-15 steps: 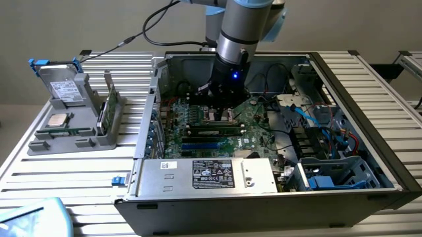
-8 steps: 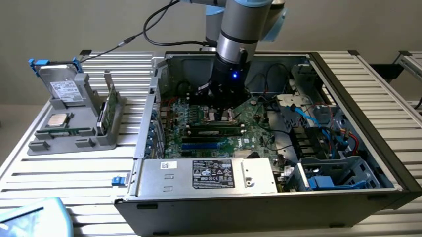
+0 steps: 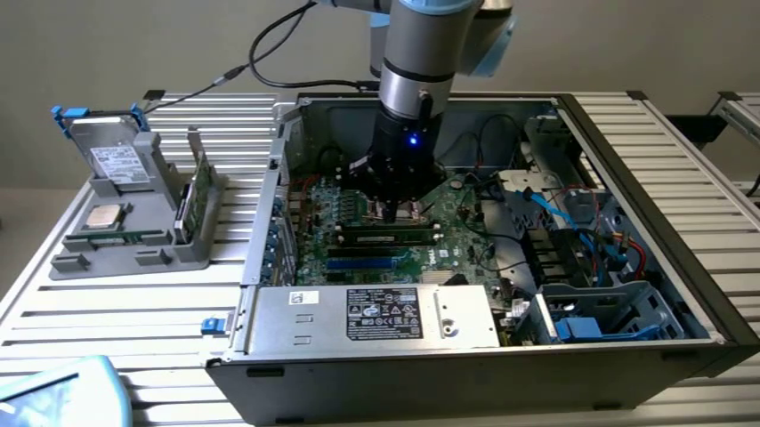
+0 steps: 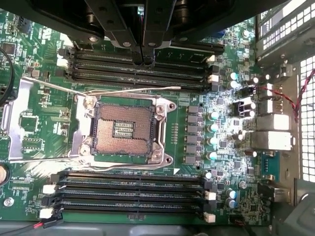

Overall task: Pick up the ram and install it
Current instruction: 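Press down the ram until it locks into place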

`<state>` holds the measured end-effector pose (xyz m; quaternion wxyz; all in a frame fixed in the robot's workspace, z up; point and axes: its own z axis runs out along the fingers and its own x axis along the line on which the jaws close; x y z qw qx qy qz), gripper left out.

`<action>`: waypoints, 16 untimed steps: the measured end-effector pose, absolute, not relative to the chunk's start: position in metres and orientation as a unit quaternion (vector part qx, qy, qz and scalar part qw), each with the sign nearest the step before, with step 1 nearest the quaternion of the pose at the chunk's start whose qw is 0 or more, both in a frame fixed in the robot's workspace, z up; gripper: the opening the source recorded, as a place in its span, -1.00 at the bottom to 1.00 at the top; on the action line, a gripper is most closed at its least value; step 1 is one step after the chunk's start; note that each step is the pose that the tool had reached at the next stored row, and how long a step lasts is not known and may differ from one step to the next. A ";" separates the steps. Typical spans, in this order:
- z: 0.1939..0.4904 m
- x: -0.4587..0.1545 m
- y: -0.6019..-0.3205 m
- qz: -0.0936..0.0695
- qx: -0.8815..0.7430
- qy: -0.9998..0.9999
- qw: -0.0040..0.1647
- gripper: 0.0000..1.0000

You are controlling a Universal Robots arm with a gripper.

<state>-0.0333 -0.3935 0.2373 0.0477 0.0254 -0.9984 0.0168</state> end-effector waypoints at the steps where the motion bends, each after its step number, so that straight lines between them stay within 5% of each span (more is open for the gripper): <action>1: 0.237 -0.035 -0.394 0.017 0.025 -0.999 0.044 -0.80; 7: 0.238 -0.040 -0.395 0.017 0.025 -0.999 0.018 -0.80; 16: 0.242 -0.052 -0.408 0.018 0.025 -1.000 0.006 -0.80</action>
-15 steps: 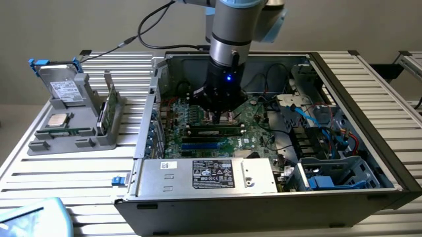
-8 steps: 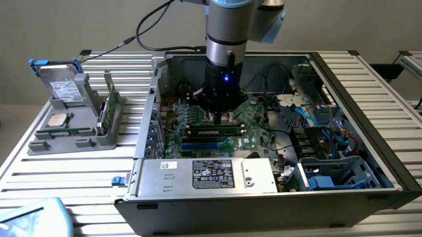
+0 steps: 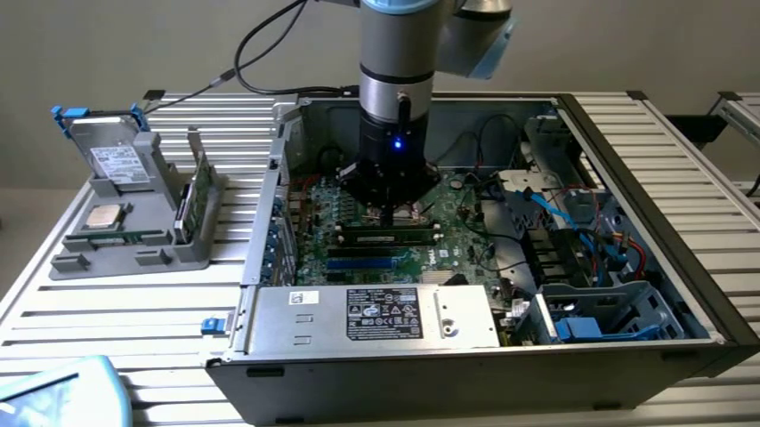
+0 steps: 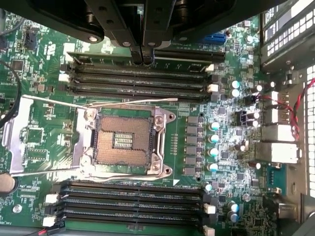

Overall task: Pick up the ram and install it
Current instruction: 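Press down the ram until it locks into place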

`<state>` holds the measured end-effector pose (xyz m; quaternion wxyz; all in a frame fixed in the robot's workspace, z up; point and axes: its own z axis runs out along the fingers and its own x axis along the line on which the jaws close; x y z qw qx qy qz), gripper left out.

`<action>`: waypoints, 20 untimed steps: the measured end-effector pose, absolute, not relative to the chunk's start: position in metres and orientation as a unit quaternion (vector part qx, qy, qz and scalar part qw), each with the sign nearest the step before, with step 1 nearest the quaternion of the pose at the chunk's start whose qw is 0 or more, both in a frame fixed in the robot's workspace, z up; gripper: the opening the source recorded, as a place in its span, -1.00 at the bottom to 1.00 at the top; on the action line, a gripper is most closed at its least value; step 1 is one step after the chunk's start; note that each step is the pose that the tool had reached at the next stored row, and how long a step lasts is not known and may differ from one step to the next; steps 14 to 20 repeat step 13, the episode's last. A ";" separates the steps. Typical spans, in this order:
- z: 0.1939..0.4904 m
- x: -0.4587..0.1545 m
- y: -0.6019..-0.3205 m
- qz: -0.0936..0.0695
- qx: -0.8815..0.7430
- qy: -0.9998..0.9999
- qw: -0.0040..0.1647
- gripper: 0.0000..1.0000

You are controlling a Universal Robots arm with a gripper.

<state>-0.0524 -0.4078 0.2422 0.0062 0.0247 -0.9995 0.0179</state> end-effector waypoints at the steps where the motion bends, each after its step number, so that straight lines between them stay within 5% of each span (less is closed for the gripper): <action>1: 0.242 -0.052 -0.411 0.018 0.025 -1.000 0.006 -0.80; 20: 0.243 -0.052 -0.420 0.018 0.024 -1.000 0.006 -0.80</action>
